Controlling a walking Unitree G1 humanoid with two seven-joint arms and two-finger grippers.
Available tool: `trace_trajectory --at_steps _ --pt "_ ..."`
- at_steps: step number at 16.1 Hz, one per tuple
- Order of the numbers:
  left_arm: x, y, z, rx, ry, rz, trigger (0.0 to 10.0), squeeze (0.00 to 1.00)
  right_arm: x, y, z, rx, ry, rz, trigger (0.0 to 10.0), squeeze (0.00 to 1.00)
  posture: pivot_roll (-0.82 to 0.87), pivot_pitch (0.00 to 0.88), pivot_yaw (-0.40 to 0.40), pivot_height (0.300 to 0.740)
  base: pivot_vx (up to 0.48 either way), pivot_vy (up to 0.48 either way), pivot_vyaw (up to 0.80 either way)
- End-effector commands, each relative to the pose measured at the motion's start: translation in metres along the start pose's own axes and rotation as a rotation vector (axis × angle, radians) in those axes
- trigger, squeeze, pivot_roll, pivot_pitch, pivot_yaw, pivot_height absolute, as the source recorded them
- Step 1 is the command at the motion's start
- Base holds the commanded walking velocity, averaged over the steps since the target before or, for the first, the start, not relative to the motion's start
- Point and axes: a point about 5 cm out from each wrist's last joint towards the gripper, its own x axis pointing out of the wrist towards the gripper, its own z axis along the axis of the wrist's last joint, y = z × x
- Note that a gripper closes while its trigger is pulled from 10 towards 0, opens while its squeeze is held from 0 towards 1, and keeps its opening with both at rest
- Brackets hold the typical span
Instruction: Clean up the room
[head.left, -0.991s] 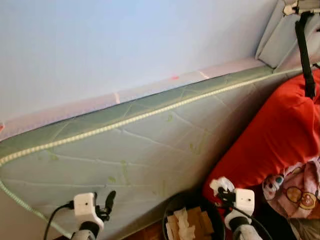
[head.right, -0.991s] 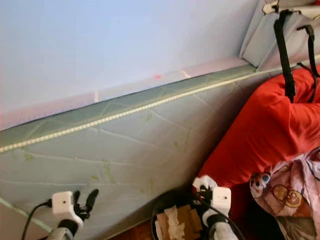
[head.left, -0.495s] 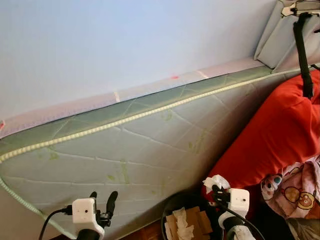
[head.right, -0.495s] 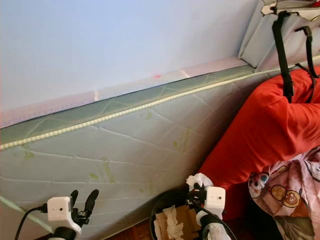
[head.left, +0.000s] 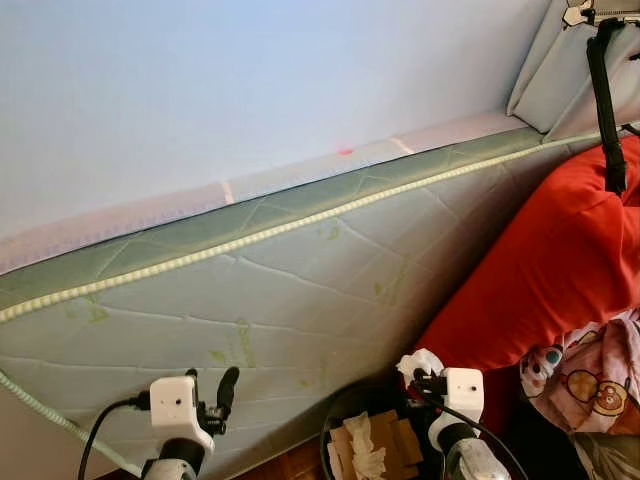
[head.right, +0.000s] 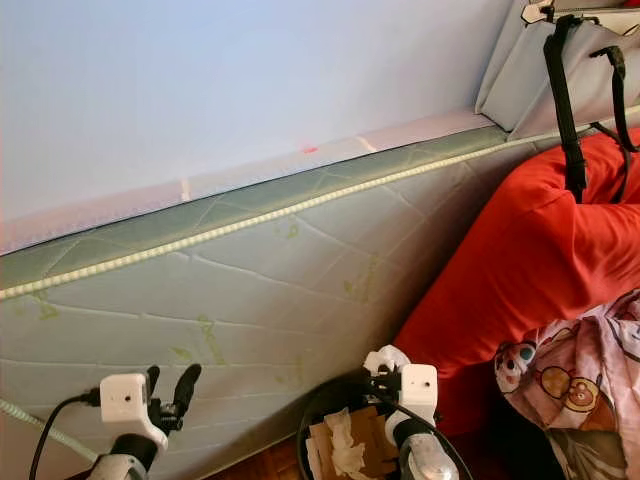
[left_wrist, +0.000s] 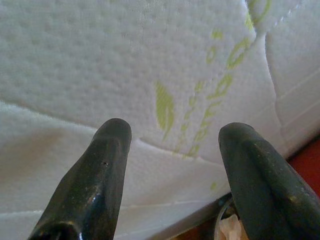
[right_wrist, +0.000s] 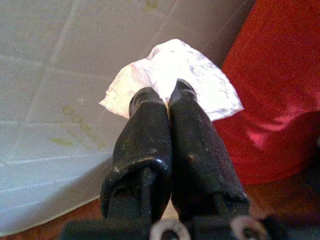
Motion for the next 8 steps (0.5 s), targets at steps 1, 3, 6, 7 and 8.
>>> trace_trajectory --at_steps 1,3,6,7,8 --pt "-0.0024 -0.0007 -0.0044 0.006 0.032 0.003 10.0 0.0 -0.0025 -0.0034 -0.0063 -0.01 0.03 -0.012 10.0 0.0 0.05 0.06 -0.048 0.696 0.0 0.0 0.0" --pt "-0.0028 -0.0006 -0.0044 0.005 0.037 0.007 10.0 0.0 -0.0033 -0.0046 -0.0078 -0.009 0.035 -0.018 10.0 0.0 0.05 0.062 -0.049 0.688 0.0 0.0 0.0" --pt "-0.0032 0.0009 -0.0056 0.009 0.039 0.01 10.0 0.0 -0.0038 -0.0056 -0.0125 -0.001 0.052 -0.022 10.0 0.0 0.05 0.053 -0.051 0.688 0.0 0.0 0.0" --pt "-0.0033 0.001 -0.0059 0.008 0.039 0.01 10.0 0.0 -0.0037 -0.0059 -0.0132 -0.003 0.057 -0.023 10.0 0.0 0.05 0.05 -0.05 0.688 0.0 0.0 0.0" --pt "-0.0035 0.0012 -0.0064 0.008 0.04 0.008 10.0 0.0 -0.0034 -0.006 -0.0139 -0.004 0.063 -0.022 10.0 0.0 0.05 0.046 -0.05 0.688 0.0 0.0 0.0"
